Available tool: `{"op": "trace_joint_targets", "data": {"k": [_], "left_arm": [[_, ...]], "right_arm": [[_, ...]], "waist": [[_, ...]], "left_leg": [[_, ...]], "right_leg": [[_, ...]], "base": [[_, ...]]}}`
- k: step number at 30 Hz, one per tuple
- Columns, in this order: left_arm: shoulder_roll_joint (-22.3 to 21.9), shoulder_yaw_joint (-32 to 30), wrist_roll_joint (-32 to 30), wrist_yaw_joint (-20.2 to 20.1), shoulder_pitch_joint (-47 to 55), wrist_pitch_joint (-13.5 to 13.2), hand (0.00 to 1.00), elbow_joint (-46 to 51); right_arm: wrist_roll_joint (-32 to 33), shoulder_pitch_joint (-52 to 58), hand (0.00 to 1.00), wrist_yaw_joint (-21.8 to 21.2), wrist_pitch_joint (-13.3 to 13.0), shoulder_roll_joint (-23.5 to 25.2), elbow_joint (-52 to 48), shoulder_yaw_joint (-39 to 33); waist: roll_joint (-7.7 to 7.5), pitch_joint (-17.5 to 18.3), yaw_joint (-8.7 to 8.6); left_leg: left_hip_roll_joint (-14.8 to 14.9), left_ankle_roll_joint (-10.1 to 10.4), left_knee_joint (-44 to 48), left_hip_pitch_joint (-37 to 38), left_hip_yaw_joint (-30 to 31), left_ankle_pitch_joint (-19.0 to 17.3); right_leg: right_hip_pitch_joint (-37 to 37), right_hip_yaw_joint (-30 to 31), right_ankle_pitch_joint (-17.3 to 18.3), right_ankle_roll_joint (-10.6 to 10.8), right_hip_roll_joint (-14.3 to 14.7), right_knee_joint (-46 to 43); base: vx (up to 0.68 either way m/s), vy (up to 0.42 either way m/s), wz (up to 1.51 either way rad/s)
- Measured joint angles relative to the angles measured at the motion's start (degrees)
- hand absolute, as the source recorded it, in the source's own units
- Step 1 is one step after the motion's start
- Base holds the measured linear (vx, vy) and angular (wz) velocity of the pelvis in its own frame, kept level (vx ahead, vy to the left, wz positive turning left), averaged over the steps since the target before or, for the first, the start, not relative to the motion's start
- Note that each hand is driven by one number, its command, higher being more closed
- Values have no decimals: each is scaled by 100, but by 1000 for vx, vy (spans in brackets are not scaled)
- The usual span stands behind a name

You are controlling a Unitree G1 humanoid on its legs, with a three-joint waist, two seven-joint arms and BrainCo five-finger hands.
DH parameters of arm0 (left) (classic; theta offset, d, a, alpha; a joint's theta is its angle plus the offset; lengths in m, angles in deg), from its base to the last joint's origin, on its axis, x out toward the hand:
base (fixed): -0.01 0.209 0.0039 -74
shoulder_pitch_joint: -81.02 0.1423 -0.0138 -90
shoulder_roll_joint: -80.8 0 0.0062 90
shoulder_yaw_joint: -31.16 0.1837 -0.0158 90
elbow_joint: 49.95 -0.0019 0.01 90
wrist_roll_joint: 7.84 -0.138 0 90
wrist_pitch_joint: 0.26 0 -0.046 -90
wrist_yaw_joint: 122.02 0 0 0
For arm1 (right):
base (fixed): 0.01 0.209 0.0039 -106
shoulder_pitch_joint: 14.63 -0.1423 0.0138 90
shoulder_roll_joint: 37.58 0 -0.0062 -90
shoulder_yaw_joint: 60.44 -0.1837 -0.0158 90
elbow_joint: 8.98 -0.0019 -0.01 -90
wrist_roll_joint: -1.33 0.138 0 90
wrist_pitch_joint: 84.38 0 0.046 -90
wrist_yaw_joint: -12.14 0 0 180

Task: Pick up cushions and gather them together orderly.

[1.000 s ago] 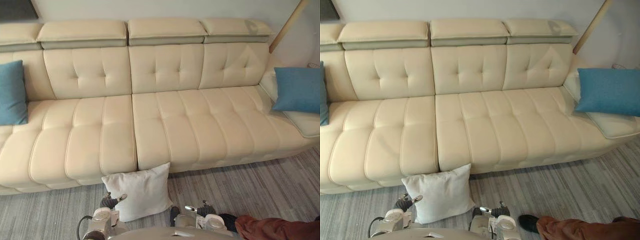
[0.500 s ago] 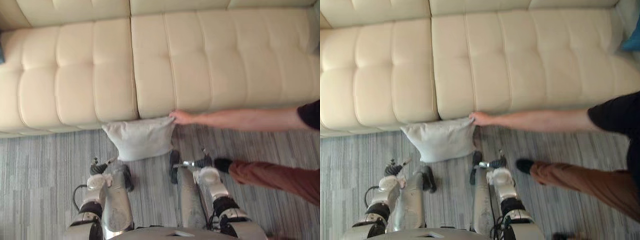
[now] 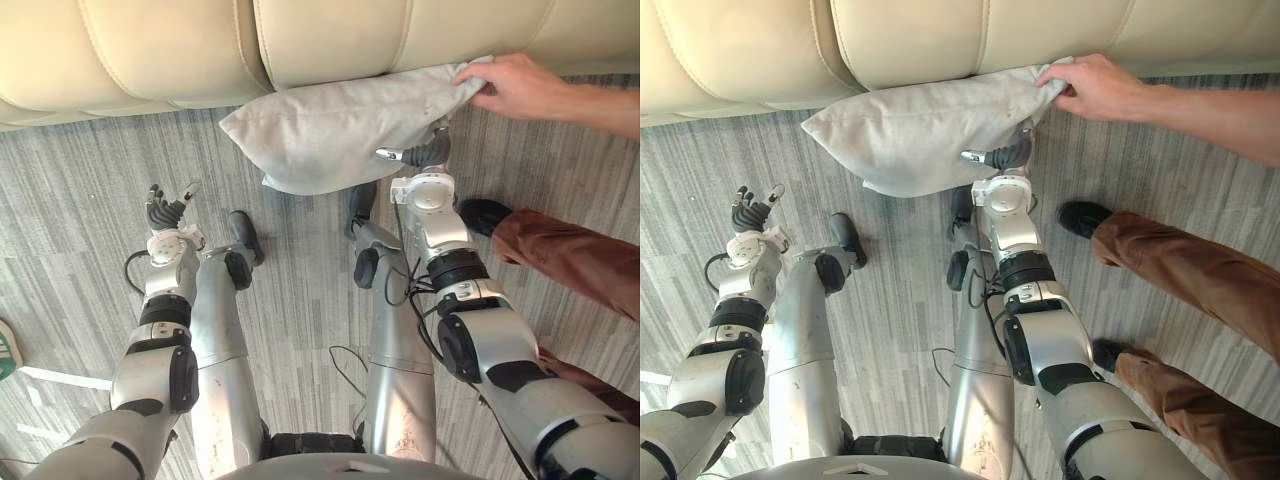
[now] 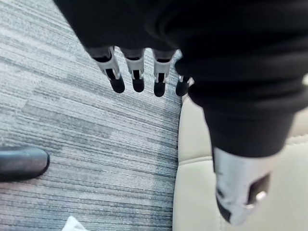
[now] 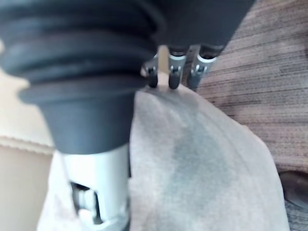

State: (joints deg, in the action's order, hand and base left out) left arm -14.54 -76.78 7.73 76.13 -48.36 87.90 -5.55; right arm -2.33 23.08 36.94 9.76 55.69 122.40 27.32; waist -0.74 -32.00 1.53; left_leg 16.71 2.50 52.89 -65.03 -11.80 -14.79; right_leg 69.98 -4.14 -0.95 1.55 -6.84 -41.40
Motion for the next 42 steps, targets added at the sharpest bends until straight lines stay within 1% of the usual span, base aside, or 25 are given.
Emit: {"op": "trace_joint_targets", "data": {"k": [4, 7, 9, 11, 15, 19, 22, 24, 25, 27, 28, 29, 30, 31, 33, 34, 35, 38, 40, 42], "left_arm": [[-57, 4, 5, 40, 8, -56, 0, 60], [-96, 4, 4, 45, 64, -56, 0, 59], [-181, 2, -3, 48, 244, -56, 0, 60], [-282, 14, -14, 47, 447, -55, 0, 78], [-522, 81, -131, 33, 830, -54, 0, 132], [-635, 263, -257, -2, 1168, -53, 0, 134], [-758, 444, -461, -62, 1476, -50, 0, 118], [-928, 525, -581, -151, 1880, -49, 0, 92], [-989, 588, -653, -200, 2031, -49, 0, 57], [-1040, 685, -741, -254, 2224, -47, 0, -43], [-1048, 709, -805, -283, 2281, -46, 0, -64], [-1063, 781, -895, -347, 2436, -46, 0, -75], [-1080, 817, -974, -380, 2630, -46, 0, -96], [-1084, 828, -1029, -406, 2730, -44, 0, -135], [-1094, 906, -1267, -528, 3077, -38, 0, -348], [-1108, 906, -1322, -554, 3148, -34, 0, -385], [-1121, 908, -1374, -617, 3332, -26, 0, -503], [-1150, 917, -1549, -722, 3596, 47, 0, -802], [-1164, 916, -1590, -756, 3680, 71, 0, -931], [-1175, 917, -1600, -802, 3732, 72, 0, -1002]], "right_arm": [[-1, 197, 0, 84, -3, 2, 0, 36], [-1, 379, 0, 82, -2, 60, 1, 35], [-2, 593, 0, 78, -4, 191, 3, 39], [-4, 775, 0, 75, -4, 304, 6, 35], [-15, 1189, 0, 67, -17, 382, -1, 42], [-24, 1699, 0, -3, -21, 523, -96, 124], [-67, 2219, 0, -97, -55, 651, -403, 171], [-123, 2747, 0, -129, -119, 802, -452, 217], [-130, 2976, 0, -220, -126, 830, -452, 224], [-142, 3320, 0, -327, -145, 881, -453, 271], [-168, 3421, 0, -354, -146, 888, -452, 273], [-269, 3674, 0, -384, -153, 934, -454, 281], [-347, 3952, 0, -485, -156, 994, -443, 274], [-352, 4100, 0, -512, -156, 997, -441, 270], [-473, 4661, 0, -678, -156, 1067, -417, 261], [-527, 4790, 0, -731, -157, 1081, -396, 263], [-581, 5014, 0, -766, -159, 1121, -317, 254], [-581, 5401, 0, -925, -165, 1187, -41, 133], [-599, 5500, 0, -977, -170, 1206, 53, 49], [-709, 5536, 0, -987, -177, 1225, 141, -89]], "waist": [[3, 6, 3], [3, 6, 4], [6, 17, 9], [6, 24, 5], [14, 51, 9], [39, 88, 22], [46, 125, 40], [78, 440, 33], [103, 549, 36], [139, 688, 38], [140, 690, 39], [139, 713, 44], [131, 864, 46], [129, 979, 45], [146, 1339, 31], [158, 1450, 32], [155, 1661, 34], [160, 1961, 27], [159, 2147, 25], [165, 2223, 38]], "left_leg": [[-48, 7, -68, 34, 41, 67], [-122, -15, -289, 183, 41, 196], [-127, 6, -456, 429, 39, 271], [-121, 30, -590, 722, 34, 286], [-123, 52, -873, 1350, -84, 301], [-134, 86, -1072, 1927, -138, 286], [-148, 127, -1239, 2477, -215, 260], [-167, 193, -1337, 2800, -244, 227], [-180, 198, -1413, 2993, -253, 224], [-193, 206, -1544, 3309, -269, 221], [-204, 211, -1614, 3461, -288, 222], [-225, 224, -1774, 3798, -332, 236], [-235, 223, -1931, 4031, -387, 240], [-250, 229, -2020, 4113, -407, 244], [-324, 277, -2425, 4545, -463, 291], [-325, 281, -2506, 4638, -475, 293], [-330, 290, -2672, 4832, -537, 299], [-405, 351, -3067, 5323, -576, 348], [-427, 367, -3285, 5488, -622, 417], [-461, 386, -3511, 5704, -668, 501]], "right_leg": [[-54, 10, 59, 60, -9, 48], [-196, -14, 27, 46, -42, 211], [-443, -45, 11, 24, -26, 344], [-754, -83, -39, -43, 19, 527], [-1357, -83, -89, -55, 45, 814], [-1888, -63, -76, -61, 83, 987], [-2364, -33, -25, -67, 100, 1066], [-2634, -19, 9, -45, 105, 1101], [-2819, -22, 24, -41, 107, 1157], [-3145, -54, 30, -32, 115, 1297], [-3292, -54, 30, -28, 116, 1353], [-3613, -62, 17, -25, 121, 1515], [-3833, -86, 5, -44, 134, 1683], [-3911, -87, -1, -30, 139, 1772], [-4357, -103, -82, 3, 169, 2214], [-4467, -106, -118, 12, 178, 2337], [-4649, -109, -131, 9, 205, 2532], [-5107, -123, -216, 44, 221, 2892], [-5253, -123, -265, 56, 228, 3081], [-5441, -126, -290, 69, 231, 3195]], "base": [[-34, -32, 7], [-50, -36, 14], [-26, -43, 3], [-10, -36, -7], [6, -27, -6], [31, -2, -6], [68, 12, -8], [90, 14, -4], [102, 10, -1], [84, 12, -1], [74, 15, -4], [52, 10, -8], [67, 5, -9], [96, -3, -7], [124, -6, -5], [124, 15, -15], [107, 27, -16], [136, 19, -10], [120, 7, -4], [131, 5, 2]]}}
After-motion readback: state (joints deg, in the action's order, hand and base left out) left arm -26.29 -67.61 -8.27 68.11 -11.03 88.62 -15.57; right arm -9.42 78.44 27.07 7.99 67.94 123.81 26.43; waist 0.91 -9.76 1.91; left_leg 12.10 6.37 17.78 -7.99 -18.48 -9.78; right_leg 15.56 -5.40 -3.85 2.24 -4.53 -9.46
